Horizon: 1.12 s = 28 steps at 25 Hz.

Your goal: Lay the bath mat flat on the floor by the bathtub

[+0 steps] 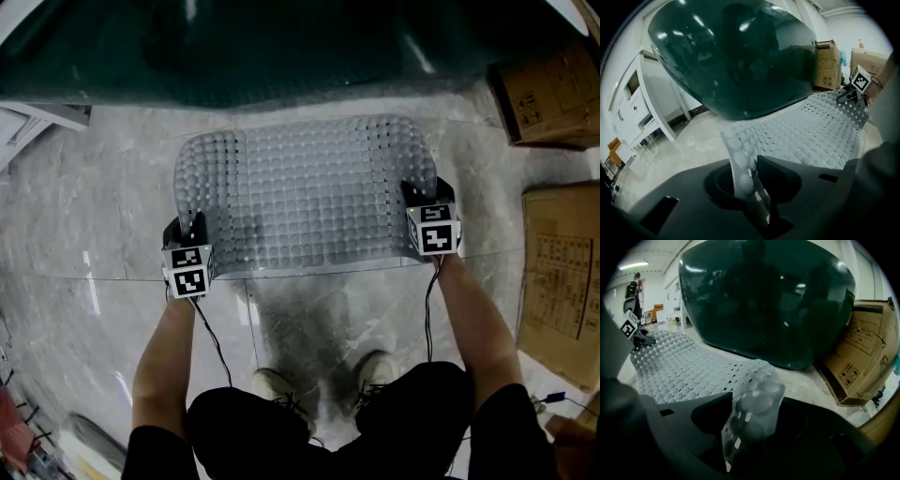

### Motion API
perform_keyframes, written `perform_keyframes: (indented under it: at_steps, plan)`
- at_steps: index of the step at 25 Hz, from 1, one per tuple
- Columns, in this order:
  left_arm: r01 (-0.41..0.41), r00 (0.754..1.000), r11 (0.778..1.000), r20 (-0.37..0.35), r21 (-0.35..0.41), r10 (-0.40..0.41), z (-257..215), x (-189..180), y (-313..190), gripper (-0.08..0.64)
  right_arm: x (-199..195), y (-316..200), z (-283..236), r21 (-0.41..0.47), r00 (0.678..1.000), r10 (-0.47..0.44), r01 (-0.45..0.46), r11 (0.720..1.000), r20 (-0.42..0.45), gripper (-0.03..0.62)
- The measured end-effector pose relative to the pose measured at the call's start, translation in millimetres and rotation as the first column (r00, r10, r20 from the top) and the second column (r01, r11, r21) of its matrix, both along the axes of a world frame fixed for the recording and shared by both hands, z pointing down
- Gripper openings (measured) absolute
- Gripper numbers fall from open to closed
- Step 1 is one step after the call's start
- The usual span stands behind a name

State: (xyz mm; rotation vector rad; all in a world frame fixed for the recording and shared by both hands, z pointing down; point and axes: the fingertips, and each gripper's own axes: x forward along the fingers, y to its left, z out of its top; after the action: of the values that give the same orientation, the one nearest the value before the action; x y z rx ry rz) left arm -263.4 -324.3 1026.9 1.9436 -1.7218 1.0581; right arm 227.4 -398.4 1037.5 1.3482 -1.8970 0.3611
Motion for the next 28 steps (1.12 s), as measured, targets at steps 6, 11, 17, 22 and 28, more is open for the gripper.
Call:
perform_keyframes:
  at_steps: [6,11,17,22,28]
  plan:
    - [0.032,0.996,0.999,0.082,0.042,-0.035,-4.3,-10.7,-2.3,0.155,19.4,-3.2,-7.3,0.044,0.996,0.086,-0.086,0.995,-0.012,0.265]
    - [0.079,0.985,0.995,0.146,0.068,-0.089,-10.1,-24.8,2.8,0.224,39.1,-0.5,-17.2,0.082,0.986,0.169,-0.167,0.982,-0.016,0.281]
    - [0.089,0.978,0.988,0.176,0.123,-0.11,-25.1,-33.6,10.6,0.227,27.3,1.0,-30.5,0.108,0.991,0.13,-0.131,0.986,0.012,0.281]
    - [0.053,0.987,0.988,0.141,0.148,-0.074,-36.1,-15.3,10.7,0.216,8.7,5.7,-42.2,0.109,0.997,0.069,-0.074,0.991,0.047,0.218]
    - [-0.01,0.995,0.978,0.098,0.21,-0.011,-62.9,17.7,5.1,0.149,-7.8,17.2,-54.6,0.101,0.996,-0.004,-0.005,0.995,0.091,0.018]
